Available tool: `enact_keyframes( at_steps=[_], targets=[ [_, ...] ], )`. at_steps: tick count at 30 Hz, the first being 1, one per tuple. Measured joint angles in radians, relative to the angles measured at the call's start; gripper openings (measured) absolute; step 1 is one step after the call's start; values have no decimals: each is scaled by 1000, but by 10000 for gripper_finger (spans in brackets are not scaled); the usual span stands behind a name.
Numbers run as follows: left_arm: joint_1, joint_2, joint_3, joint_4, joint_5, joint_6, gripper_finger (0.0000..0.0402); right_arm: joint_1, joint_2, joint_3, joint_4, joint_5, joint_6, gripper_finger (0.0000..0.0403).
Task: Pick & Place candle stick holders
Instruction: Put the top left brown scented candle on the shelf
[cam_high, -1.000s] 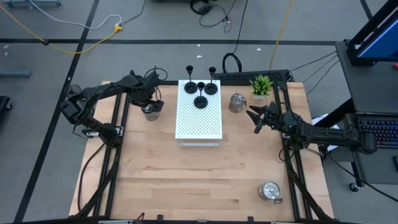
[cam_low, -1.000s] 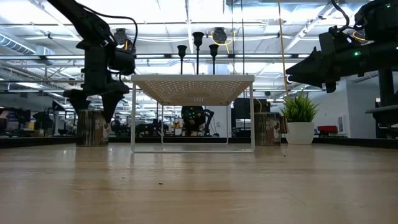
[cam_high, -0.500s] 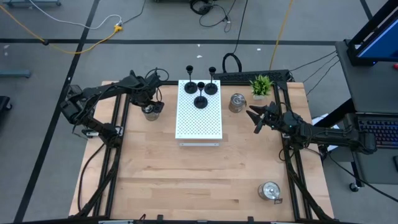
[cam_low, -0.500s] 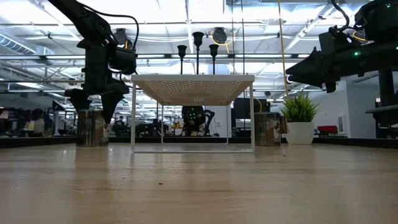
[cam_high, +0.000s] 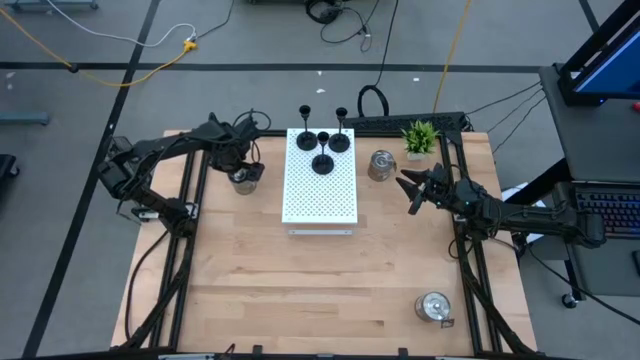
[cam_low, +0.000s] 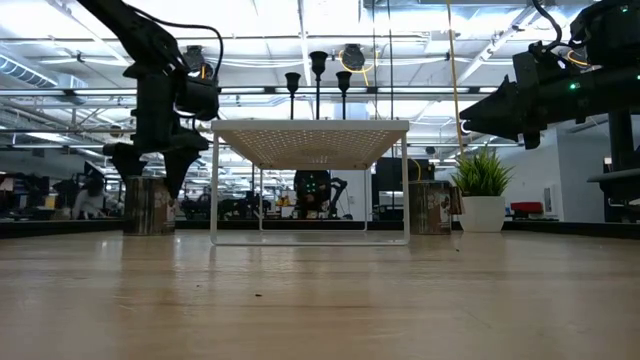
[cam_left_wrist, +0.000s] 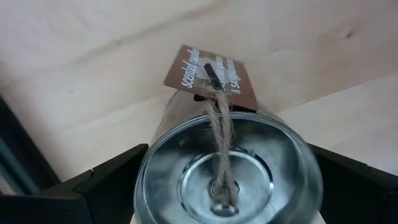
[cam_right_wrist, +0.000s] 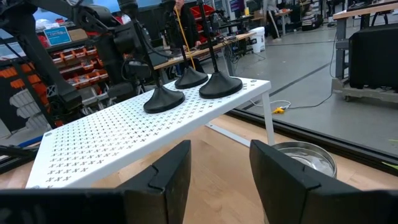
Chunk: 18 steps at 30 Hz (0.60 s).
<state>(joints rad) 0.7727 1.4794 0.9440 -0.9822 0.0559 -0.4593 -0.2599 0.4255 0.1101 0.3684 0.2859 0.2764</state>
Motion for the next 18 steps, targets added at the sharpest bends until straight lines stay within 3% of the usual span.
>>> enact_keyframes(
  at_steps=[9,18],
  targets=[
    [-2,130,0,-8,118,-15,399,0,0,0,0,0,0,155],
    [-3,136,0,7,104,-11,399,0,0,0,0,0,0,155]
  ],
)
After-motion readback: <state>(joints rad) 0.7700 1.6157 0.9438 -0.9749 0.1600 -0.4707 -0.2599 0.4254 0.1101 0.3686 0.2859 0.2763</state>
